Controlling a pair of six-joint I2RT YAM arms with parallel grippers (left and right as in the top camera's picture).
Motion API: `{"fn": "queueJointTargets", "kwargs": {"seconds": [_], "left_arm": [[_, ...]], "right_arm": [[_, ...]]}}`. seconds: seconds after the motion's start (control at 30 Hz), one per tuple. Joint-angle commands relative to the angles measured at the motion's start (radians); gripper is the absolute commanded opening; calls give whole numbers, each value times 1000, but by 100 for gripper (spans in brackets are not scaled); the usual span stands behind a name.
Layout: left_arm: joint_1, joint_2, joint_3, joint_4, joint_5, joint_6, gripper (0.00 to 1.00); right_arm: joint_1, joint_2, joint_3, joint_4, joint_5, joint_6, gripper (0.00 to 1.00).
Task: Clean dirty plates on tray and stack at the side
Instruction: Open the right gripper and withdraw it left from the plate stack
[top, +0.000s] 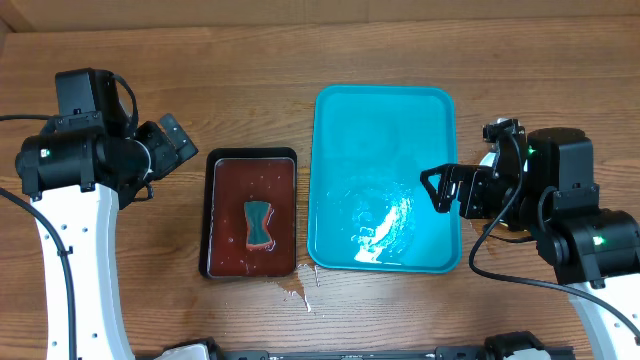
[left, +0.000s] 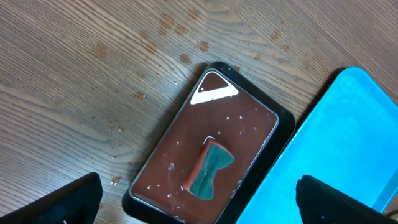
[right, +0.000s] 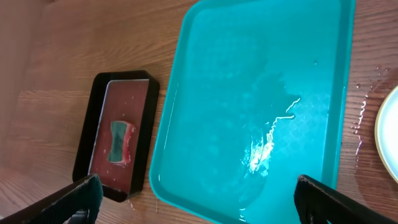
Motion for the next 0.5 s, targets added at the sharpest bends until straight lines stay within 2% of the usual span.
{"fn": "queueJointTargets", "kwargs": {"seconds": [0.0, 0.47], "left_arm": [[2, -2, 15, 1, -4, 15, 100], [2, -2, 15, 1, -4, 14, 100]], "right_arm": [[6, 0, 23, -3, 0, -1, 100], [5, -25, 23, 14, 40, -10, 100]]}}
